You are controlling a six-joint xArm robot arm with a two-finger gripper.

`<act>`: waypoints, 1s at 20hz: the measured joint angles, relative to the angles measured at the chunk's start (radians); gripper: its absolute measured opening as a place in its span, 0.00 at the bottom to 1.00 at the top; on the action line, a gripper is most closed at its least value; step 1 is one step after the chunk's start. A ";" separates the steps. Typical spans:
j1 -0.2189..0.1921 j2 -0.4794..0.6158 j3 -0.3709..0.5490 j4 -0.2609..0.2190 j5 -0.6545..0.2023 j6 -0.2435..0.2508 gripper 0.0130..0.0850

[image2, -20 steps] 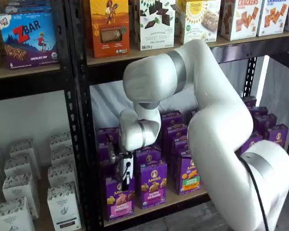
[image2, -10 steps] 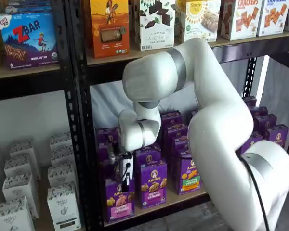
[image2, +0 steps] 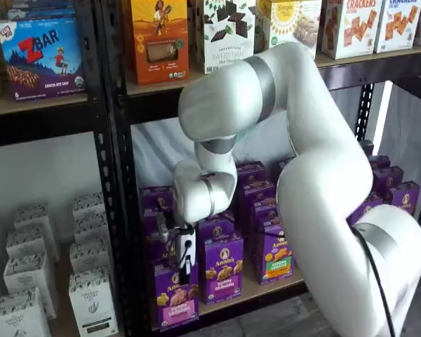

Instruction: Pick up the purple box with a pink patch in the middle, on the bottom shelf, the first box from the left

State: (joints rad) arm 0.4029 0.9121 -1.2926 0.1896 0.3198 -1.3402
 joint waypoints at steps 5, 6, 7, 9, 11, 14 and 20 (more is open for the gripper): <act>0.015 -0.092 0.122 -0.025 -0.019 0.036 0.28; 0.017 -0.109 0.143 -0.035 -0.019 0.047 0.28; 0.019 -0.131 0.169 -0.052 -0.019 0.066 0.28; 0.024 -0.171 0.215 -0.060 -0.022 0.078 0.28; 0.033 -0.216 0.262 -0.011 -0.017 0.040 0.28; 0.042 -0.279 0.322 0.033 -0.006 0.007 0.28; 0.046 -0.396 0.437 -0.013 -0.006 0.056 0.28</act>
State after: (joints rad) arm 0.4489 0.5162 -0.8551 0.1761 0.3139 -1.2843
